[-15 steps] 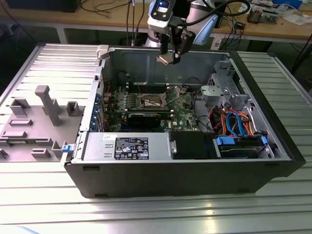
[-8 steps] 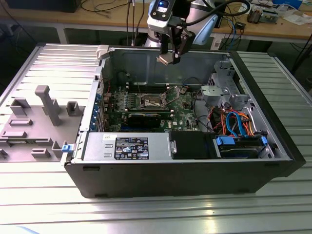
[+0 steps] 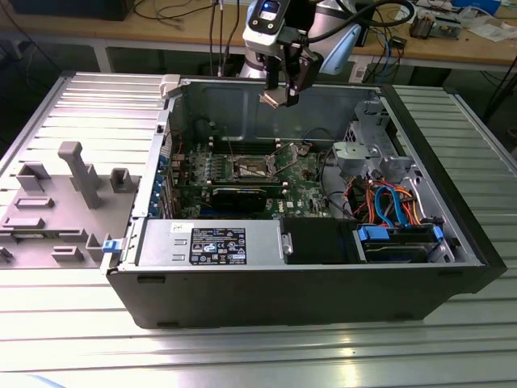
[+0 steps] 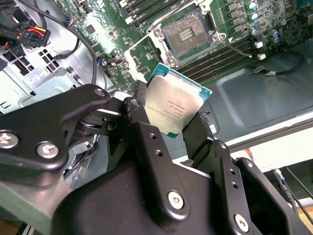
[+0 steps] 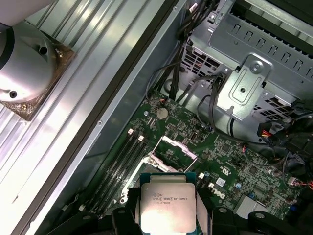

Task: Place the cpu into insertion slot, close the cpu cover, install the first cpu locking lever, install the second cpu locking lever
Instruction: 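Place the cpu into insertion slot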

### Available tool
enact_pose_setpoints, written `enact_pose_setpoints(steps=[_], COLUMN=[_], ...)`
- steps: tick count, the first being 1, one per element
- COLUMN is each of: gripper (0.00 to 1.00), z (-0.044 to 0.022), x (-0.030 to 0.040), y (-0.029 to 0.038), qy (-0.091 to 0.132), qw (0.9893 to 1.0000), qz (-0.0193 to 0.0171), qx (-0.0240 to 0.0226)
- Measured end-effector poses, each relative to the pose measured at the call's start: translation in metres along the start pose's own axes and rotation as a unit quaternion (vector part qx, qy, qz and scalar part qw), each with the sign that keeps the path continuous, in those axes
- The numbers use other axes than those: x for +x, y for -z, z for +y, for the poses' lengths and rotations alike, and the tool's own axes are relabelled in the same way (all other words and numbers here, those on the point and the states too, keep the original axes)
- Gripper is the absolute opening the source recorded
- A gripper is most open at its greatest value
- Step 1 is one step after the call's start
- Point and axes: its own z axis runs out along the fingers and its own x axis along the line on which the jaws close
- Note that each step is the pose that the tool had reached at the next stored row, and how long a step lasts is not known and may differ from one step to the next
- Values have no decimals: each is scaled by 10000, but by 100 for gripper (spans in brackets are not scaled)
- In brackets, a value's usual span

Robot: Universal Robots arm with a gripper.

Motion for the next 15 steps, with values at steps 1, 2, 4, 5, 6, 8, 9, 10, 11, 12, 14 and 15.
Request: enact_pose_setpoints(steps=[1,2,4,5,6,8,9,10,11,12,14,15], gripper=[54,54,54,54,54,54,54,54,54,54,54,54], z=[0,0,0,0,0,0,0,0,0,0,0,0], x=[0,0,0,0,0,0,0,0,0,0,0,0], y=[0,0,0,0,0,0,0,0,0,0,0,0], qy=[-9,-16,-31,-43,-55,-70,-80,-88,-96,-110,-128,-140], qw=[10000,10000,10000,10000,10000,10000,10000,10000,10000,9999,9999,9999], qz=[-1,-1,-3,-4,-5,-6,-7,-8,-8,-10,-12,-13], qx=[0,0,-1,-1,-1,-1,-2,-2,-2,-2,-2,-3])
